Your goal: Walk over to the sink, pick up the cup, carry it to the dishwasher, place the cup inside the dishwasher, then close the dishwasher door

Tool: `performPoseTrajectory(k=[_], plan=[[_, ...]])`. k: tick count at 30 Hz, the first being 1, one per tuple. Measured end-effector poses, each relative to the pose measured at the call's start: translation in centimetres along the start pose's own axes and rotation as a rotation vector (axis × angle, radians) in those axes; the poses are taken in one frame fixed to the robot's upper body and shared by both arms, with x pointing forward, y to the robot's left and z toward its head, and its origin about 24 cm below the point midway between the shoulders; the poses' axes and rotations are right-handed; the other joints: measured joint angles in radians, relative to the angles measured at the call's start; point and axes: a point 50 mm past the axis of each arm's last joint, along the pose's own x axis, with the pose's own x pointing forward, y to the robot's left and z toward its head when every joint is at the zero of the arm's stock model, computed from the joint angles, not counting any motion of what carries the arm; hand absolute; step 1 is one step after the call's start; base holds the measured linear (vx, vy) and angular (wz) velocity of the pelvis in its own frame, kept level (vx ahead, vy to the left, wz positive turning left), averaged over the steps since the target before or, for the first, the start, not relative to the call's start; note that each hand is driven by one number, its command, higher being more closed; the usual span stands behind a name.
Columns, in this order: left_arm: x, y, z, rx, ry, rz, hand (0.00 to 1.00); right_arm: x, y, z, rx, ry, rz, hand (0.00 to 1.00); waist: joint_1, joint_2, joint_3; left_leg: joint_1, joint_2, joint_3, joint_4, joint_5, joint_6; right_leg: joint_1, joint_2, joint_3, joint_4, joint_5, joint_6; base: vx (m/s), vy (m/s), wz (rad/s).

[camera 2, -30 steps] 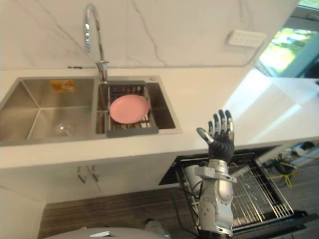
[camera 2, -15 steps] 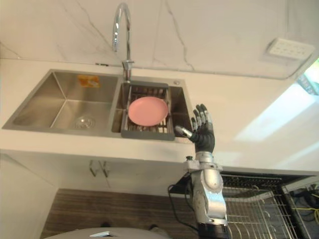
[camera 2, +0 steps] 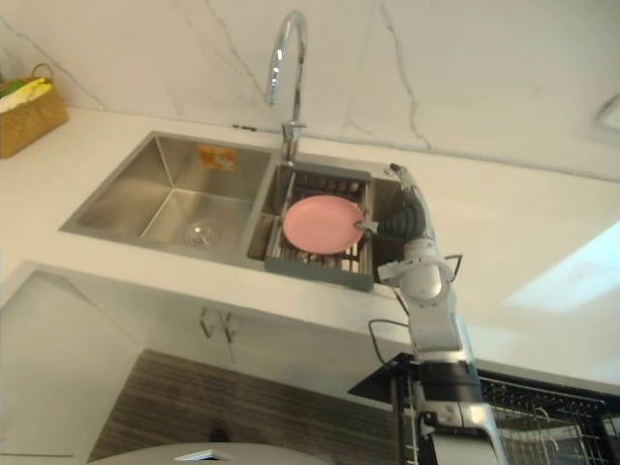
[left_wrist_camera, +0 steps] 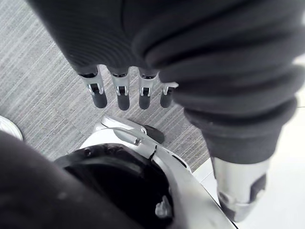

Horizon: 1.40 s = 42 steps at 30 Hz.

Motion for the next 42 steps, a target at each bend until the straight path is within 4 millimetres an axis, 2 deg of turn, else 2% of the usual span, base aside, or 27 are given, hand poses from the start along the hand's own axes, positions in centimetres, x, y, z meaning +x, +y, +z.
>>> performPoseTrajectory(k=[4, 9, 17, 23, 33, 37, 42], plan=[[0.0, 0.0, 0.0, 0.005, 0.009, -0.002, 0.00, 1.2, 0.8, -0.1, -0.197, -0.021, 0.126, 0.00, 0.004, 0.000, 0.000, -0.009, -0.006, -0.015, 0.000, 0.007, 0.002, 0.001, -0.004, -0.017, 0.000, 0.001, 0.001, -0.01, 0.018, 0.13], [0.0, -0.1, 0.0, 0.011, 0.013, -0.016, 0.00, 1.8, 3.1, -0.4, -0.376, -0.061, 0.290, 0.00, 0.023, 0.000, 0.000, -0.013, -0.009, -0.035, 0.000, 0.014, 0.003, 0.006, -0.005, -0.036, 0.000, 0.001, 0.002, 0.00, 0.008, 0.10], [-0.1, -0.3, 0.2, 0.030, 0.004, -0.042, 0.00, 1.6, 5.1, -1.7, -0.595, -0.090, 0.450, 0.00, 0.032, 0.006, 0.005, -0.026, -0.015, -0.079, 0.000, 0.028, 0.002, 0.017, -0.005, -0.078, -0.001, 0.001, 0.002, 0.00, 0.011, 0.17], [-0.1, -0.5, 0.1, 0.054, 0.008, -0.050, 0.00, 1.6, 6.0, -1.9, -0.646, -0.101, 0.504, 0.00, 0.034, 0.018, 0.018, -0.028, -0.016, -0.084, 0.000, 0.028, -0.002, 0.019, -0.006, -0.088, 0.000, 0.000, 0.002, -0.01, 0.012, 0.03], [-0.1, -0.6, -0.1, 0.058, 0.015, -0.083, 0.00, 1.4, 6.2, -4.6, -0.712, 0.023, 0.553, 0.00, 0.052, 0.014, 0.022, -0.030, -0.020, -0.091, 0.000, 0.033, 0.002, 0.024, -0.009, -0.101, 0.000, 0.000, 0.004, 0.01, 0.008, 0.03], [-0.1, -0.6, -0.1, 0.059, 0.013, -0.084, 0.00, 1.4, 6.3, -4.8, -0.760, 0.038, 0.557, 0.00, 0.052, 0.014, 0.031, -0.024, -0.022, -0.093, 0.000, 0.033, 0.002, 0.031, -0.011, -0.104, 0.000, -0.002, 0.007, 0.00, 0.003, 0.01], [-0.2, -0.7, 0.0, 0.064, 0.005, -0.089, 0.00, 0.9, 6.2, -6.6, -0.808, 0.122, 0.586, 0.00, 0.060, 0.014, 0.037, -0.027, -0.024, -0.108, 0.000, 0.035, -0.002, 0.035, -0.012, -0.119, 0.002, -0.003, 0.008, 0.01, 0.008, 0.08]])
